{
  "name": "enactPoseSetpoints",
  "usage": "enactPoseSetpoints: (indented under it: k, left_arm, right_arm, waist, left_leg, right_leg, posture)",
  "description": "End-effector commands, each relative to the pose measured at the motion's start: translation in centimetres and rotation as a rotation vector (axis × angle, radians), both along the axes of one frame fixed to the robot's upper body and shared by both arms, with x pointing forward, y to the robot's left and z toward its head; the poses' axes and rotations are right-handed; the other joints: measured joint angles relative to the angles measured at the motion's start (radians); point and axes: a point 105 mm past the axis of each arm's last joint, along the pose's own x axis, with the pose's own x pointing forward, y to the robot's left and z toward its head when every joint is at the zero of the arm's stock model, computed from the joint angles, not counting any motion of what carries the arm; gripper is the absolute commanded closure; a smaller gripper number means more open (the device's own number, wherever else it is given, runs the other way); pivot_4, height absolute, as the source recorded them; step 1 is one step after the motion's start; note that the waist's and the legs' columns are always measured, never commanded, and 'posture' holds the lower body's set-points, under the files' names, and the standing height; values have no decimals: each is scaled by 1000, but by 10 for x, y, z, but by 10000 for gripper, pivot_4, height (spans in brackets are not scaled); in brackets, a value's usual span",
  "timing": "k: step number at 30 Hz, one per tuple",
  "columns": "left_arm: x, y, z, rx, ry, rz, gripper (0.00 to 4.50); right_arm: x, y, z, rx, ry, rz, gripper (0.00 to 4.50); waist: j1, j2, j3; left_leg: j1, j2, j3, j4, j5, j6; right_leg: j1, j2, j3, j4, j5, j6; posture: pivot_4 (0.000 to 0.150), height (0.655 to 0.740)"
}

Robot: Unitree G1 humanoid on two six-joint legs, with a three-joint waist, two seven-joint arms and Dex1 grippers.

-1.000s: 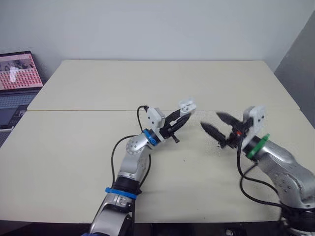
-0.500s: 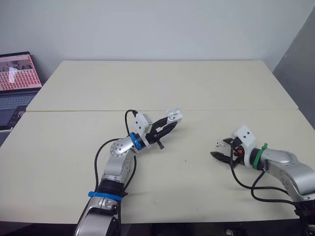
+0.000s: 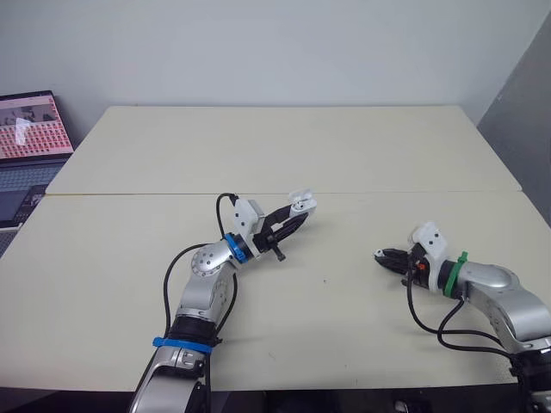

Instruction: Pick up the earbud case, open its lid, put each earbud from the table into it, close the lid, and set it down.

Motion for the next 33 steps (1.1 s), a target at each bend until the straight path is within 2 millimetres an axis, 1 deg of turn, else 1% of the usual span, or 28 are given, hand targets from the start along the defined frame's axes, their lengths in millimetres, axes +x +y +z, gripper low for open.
enactPoseSetpoints:
  k: [1, 5, 7, 11, 16, 18, 20, 23, 24, 26, 27, 28, 30, 31, 33]
  left_arm:
    - [-3, 1, 15, -18, -61, -9, 37252]
    - [-3, -2, 13, -11, -60, -21, 37252]
    - [-3, -2, 13, -9, -61, -24, 37252]
    - [-3, -2, 14, -8, -64, -23, 37252]
    - [-3, -2, 14, -10, -65, -22, 37252]
    - [-3, -2, 14, -10, -64, -25, 37252]
    - [-3, -3, 13, -7, -60, -33, 37252]
    - [-4, -4, 13, -4, -57, -49, 37252]
    - [-4, -5, 13, -4, -57, -51, 37252]
    - [-4, -5, 14, -3, -58, -53, 37252]
    - [-4, -5, 14, -3, -57, -54, 37252]
    - [-4, -6, 14, -3, -57, -57, 37252]
    - [-5, -8, 14, 0, -55, -66, 37252]
    - [-5, -10, 14, 2, -55, -72, 37252]
    - [-5, -12, 14, 4, -57, -81, 37252]
  right_arm:
    - [-32, -5, 22, -95, -82, 270, 40934]
    - [-67, -28, 3, -258, 25, 476, 40934]
    - [-74, -38, -4, -315, 53, 523, 40934]
    - [-70, -54, -16, -434, 32, 556, 40934]
    - [-55, -64, -18, -516, -47, 527, 40934]
    - [-56, -66, -18, -527, -48, 532, 33765]
    - [-56, -67, -17, -533, -53, 518, 28632]
    - [-64, -72, -14, -553, -6, 498, 17537]
    - [-65, -77, -13, -587, 22, 478, 14484]
    - [-64, -86, -8, -661, 78, 409, 14484]
    - [-64, -87, -4, -681, 103, 378, 14484]
    - [-64, -83, 2, -678, 143, 338, 14484]
    - [-67, -66, 13, -613, 239, 257, 14484]
    - [-71, -58, 16, -593, 287, 234, 14484]
    - [-75, -50, 18, -587, 348, 200, 14484]
  waist:
    - [2, 0, 0]
    - [2, -1, 1]
    - [2, -1, 1]
    - [-1, -1, 1]
    - [1, -2, 1]
    - [2, -3, 1]
    - [3, -3, 1]
    - [5, -2, 1]
    - [7, -2, 1]
    - [14, -2, 1]
    - [20, -2, 1]
    - [24, -2, 1]
    - [27, -2, 1]
    - [27, -2, 1]
    - [26, -2, 1]
  left_leg:
    - [0, 0, 0, 0, 0, 0]
    - [2, -1, 0, 1, 0, 0]
    - [4, -1, 0, 1, 0, 0]
    - [6, 0, 1, 0, 0, 0]
    - [8, 1, 1, 0, 0, 0]
    - [8, 1, 1, 1, 0, 0]
    - [8, 0, 1, 1, 0, 0]
    - [8, 0, 1, 1, 0, 0]
    - [8, 0, 1, 1, 0, 0]
    - [7, 0, 0, 1, 0, 0]
    - [7, 0, 0, 1, 0, 0]
    - [7, -1, 1, 1, 0, 0]
    - [7, -2, 1, 1, 0, 0]
    - [7, -1, 1, 1, 0, 0]
    - [5, 0, 1, 1, 0, 0]
  right_leg:
    - [0, 0, 0, 0, 0, 0]
    - [4, 0, 0, -1, 0, 1]
    - [5, 0, 0, -2, 0, 1]
    - [6, 0, 0, -1, 0, 1]
    - [8, 0, 1, -1, 0, 1]
    - [9, 0, 0, -1, 0, 1]
    - [9, -1, 0, -1, 0, 1]
    - [9, -1, 0, -1, 0, 1]
    - [9, -1, 0, -1, 0, 1]
    - [9, -1, 0, -2, 0, 1]
    - [9, -1, 0, -2, 0, 1]
    - [9, -1, 1, -2, 0, 1]
    - [8, -1, 1, -2, 1, 1]
    - [8, -2, 2, -2, 1, 1]
    - [6, -2, 1, -1, 1, 1]
  posture:
    - [1500, 7400]
    - [1500, 7400]
    - [1500, 7400]
    - [1500, 7400]
    - [1500, 7400]
    - [1500, 7400]
    - [1500, 7400]
    - [1500, 7400]
    - [1500, 7400]
    - [1500, 7400]
    - [1500, 7400]
    - [1500, 7400]
    - [1500, 7400]
    - [1500, 7400]
    - [1500, 7400]
